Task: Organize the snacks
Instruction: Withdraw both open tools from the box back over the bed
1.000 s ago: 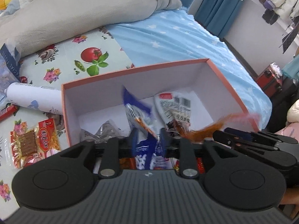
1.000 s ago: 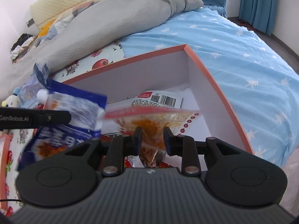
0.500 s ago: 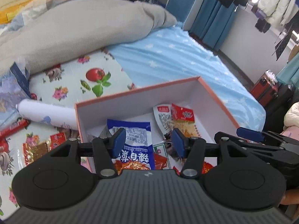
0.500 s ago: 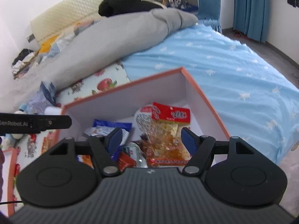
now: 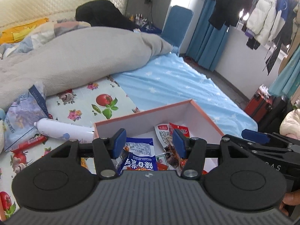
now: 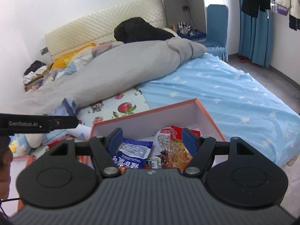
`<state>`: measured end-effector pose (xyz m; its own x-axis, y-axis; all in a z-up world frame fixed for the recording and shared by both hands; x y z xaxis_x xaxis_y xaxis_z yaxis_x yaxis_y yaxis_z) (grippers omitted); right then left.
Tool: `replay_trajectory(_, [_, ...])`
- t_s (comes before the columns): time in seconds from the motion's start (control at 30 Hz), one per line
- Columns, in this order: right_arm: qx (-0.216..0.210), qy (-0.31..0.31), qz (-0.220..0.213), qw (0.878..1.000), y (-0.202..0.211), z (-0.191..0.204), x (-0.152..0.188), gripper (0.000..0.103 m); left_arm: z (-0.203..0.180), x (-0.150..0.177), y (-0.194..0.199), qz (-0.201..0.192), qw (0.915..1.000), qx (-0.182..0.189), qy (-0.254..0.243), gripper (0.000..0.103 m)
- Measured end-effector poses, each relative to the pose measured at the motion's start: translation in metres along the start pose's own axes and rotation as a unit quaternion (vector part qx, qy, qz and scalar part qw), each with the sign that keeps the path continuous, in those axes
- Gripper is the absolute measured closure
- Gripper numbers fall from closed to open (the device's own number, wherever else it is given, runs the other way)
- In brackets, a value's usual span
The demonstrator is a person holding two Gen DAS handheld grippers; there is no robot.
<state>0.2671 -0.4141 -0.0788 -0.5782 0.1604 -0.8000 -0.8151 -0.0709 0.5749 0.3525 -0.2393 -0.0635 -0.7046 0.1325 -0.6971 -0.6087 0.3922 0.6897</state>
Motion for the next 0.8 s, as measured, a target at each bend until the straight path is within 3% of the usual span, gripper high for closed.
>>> replay_trajectory(0.53, [-0.048, 0.027, -0.032, 0.998, 0.038, 0.058, 0.012, 0.032, 0.03, 0.042, 0.082, -0.046, 0.998, -0.02, 0.038, 0.042])
replay_trajectory(0.8, [-0.068, 0.049, -0.034, 0.996, 0.044, 0.085, 0.029, 0.032, 0.038, 0.064, 0.108, -0.064, 0.9967, -0.04, 0.027, 0.042])
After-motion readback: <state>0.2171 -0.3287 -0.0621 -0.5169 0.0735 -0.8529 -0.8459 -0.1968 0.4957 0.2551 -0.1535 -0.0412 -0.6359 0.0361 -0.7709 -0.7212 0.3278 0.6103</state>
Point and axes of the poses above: each gripper's, at about its wrist camera, not at the fingertips, and y roughly against the way its jaws point, z to its left, x to its underside, the point moved 7 cm from there along -y, roughly the way its jaws point, and after that the axes turned 3 degrees about z, right-handed, at the moved point
